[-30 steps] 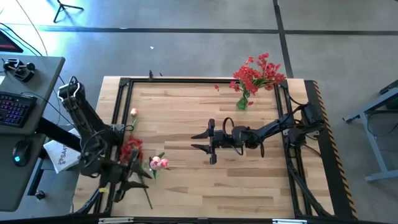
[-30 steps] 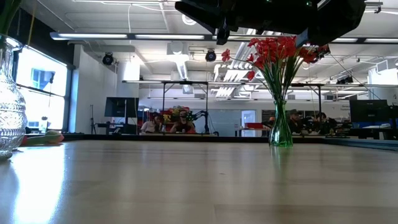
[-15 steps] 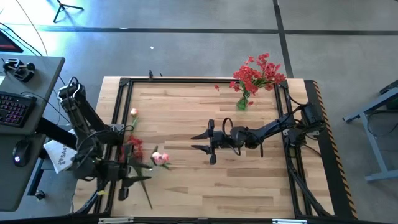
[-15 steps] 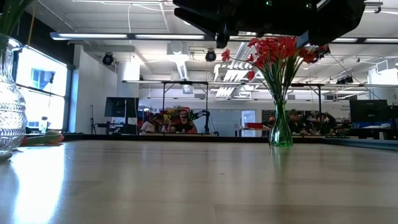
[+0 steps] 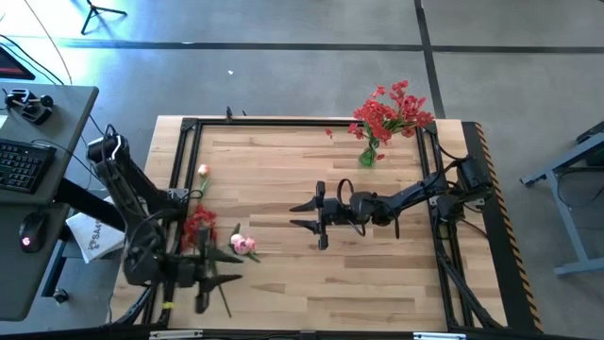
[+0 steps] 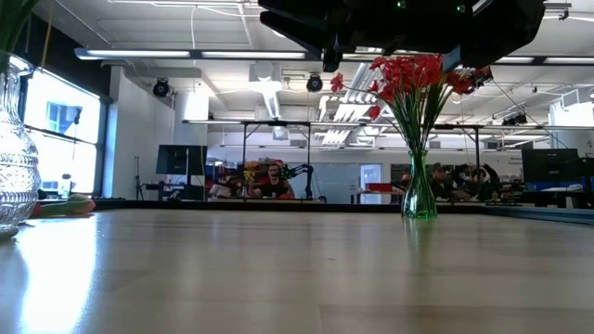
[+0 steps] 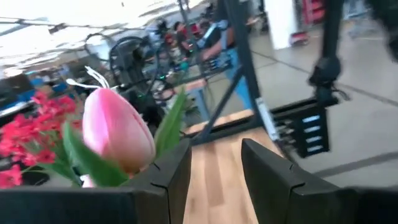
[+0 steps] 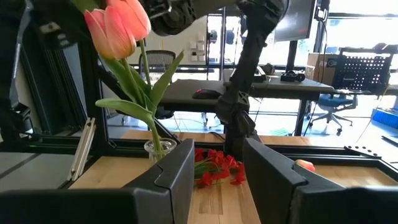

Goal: Sort flowers into vase by color
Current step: Put the pink flower into the transparent vase, then put the red flowers into the green vase

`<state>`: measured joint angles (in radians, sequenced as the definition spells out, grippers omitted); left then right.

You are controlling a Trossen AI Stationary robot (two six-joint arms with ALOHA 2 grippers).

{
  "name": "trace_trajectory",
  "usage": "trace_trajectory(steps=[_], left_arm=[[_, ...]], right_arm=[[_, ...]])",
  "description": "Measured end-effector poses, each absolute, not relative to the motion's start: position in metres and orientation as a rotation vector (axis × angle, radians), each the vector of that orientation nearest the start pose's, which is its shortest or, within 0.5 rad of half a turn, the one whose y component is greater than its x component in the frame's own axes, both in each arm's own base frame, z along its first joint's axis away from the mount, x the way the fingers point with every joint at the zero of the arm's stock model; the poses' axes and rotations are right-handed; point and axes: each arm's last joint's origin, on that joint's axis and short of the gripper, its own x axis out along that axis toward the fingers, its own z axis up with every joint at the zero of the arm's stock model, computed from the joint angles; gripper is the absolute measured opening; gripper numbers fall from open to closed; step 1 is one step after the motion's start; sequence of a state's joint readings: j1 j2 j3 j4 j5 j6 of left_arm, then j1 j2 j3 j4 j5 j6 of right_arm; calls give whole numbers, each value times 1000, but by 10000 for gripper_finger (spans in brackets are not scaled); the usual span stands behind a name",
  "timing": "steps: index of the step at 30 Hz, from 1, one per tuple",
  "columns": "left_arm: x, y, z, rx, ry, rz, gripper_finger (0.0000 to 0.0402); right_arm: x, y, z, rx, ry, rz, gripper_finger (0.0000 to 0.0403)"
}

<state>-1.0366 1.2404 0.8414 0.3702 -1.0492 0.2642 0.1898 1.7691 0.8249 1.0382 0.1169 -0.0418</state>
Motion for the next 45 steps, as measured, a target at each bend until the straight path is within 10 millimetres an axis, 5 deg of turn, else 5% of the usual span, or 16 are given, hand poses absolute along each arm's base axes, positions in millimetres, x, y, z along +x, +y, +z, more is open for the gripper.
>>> trace_trajectory(steps=[5, 11, 22, 31, 37, 45], left_arm=[[175, -224, 310, 391, 89, 189, 131], [171, -235, 325, 518, 138, 501, 131], [152, -232, 348, 410, 100, 469, 131], [88, -217, 392, 60, 8, 260, 131], [61, -223, 375, 24, 1, 141, 131], [68, -233, 335, 53, 5, 167, 131]], right_arm=[[354, 65, 208, -26, -98, 69, 134], [355, 65, 208, -28, -89, 70, 134], [355, 65, 205, -34, -65, 73, 134], [354, 70, 204, -38, -57, 250, 134], [354, 71, 203, -47, -48, 266, 134], [354, 70, 205, -38, -62, 265, 134]])
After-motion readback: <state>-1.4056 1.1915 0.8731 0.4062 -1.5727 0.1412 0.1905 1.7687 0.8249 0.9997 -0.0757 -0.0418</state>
